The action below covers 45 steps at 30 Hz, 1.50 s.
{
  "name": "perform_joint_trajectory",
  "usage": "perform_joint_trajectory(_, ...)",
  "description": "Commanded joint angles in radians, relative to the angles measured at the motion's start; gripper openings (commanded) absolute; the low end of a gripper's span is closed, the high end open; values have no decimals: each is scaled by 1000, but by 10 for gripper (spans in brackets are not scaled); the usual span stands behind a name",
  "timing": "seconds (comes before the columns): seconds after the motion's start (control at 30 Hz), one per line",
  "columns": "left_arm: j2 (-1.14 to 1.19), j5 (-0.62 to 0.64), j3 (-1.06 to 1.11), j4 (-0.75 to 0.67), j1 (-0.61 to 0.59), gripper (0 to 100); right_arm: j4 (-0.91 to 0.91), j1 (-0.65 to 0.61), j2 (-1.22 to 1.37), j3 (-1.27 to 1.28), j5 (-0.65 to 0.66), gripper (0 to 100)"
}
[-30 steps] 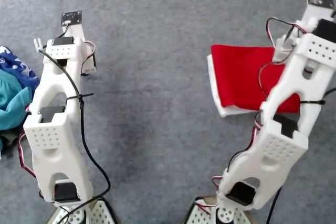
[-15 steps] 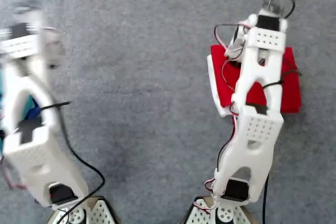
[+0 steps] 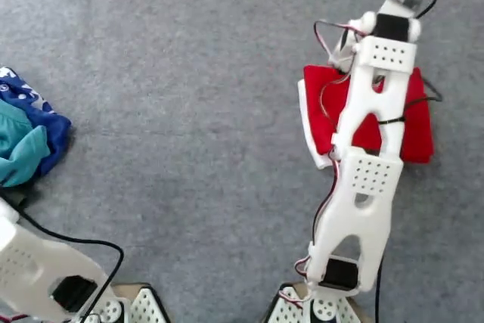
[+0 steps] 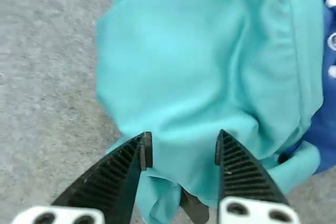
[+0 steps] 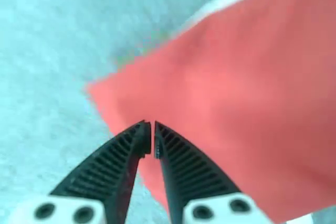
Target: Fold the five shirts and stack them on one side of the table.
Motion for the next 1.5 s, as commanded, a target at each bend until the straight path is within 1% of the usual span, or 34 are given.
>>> perform_joint_trajectory(0.0,21,-64,64,-44,18,227,9,-21,-102,-76,-11,18)
perform_joint_trajectory(0.07,69,-94,96,-44,45,227,9,-21,-133,-76,-11,18)
perform_joint_trajectory(0.17,143,-95,82,-54,73,205,9,-31,-186,-76,-11,18)
perform_joint_trajectory(0.2,163,-95,73,-68,74,175,9,-35,-205,-76,-11,18)
perform_joint_trajectory(0.27,189,-94,44,-80,71,74,9,-52,-246,-76,-8,18)
perform_joint_trajectory(0.3,189,-94,24,-66,67,19,11,-61,-266,-76,6,18)
perform_joint_trajectory(0.37,175,-68,-27,-9,62,45,11,-83,-300,-76,40,18)
perform_joint_trajectory(0.4,161,-51,-59,23,62,27,11,-94,-314,-76,49,18)
perform_joint_trajectory(0.5,91,-11,-156,132,84,28,11,-127,-331,-76,64,18)
perform_joint_trajectory(0.67,-127,9,-150,255,271,29,11,-219,-337,-38,103,18)
perform_joint_trajectory(0.77,-325,11,-67,296,430,29,11,-235,-337,-35,107,18)
perform_joint_trajectory(0.87,-539,11,94,305,619,29,11,-226,-340,-42,109,18)
perform_joint_trajectory(0.97,-744,11,335,299,811,29,11,-187,-364,-33,114,18)
perform_joint_trajectory(1.1,-985,3,621,296,1106,29,11,-141,-374,-33,195,18)
perform_joint_trajectory(1.2,-1129,-3,780,304,1334,30,11,-121,-367,-33,230,18)
perform_joint_trajectory(1.27,-1200,-37,846,305,1442,30,11,-118,-366,-31,236,18)
perform_joint_trajectory(1.3,-1226,-52,860,307,1472,38,11,-118,-366,-31,238,18)
perform_joint_trajectory(1.37,-1238,-66,854,338,1477,103,8,-124,-364,-27,239,18)
perform_joint_trajectory(1.43,-1240,-60,839,367,1438,198,0,-141,-363,2,264,19)
perform_joint_trajectory(1.47,-1247,-58,831,367,1394,237,2,-152,-358,22,276,19)
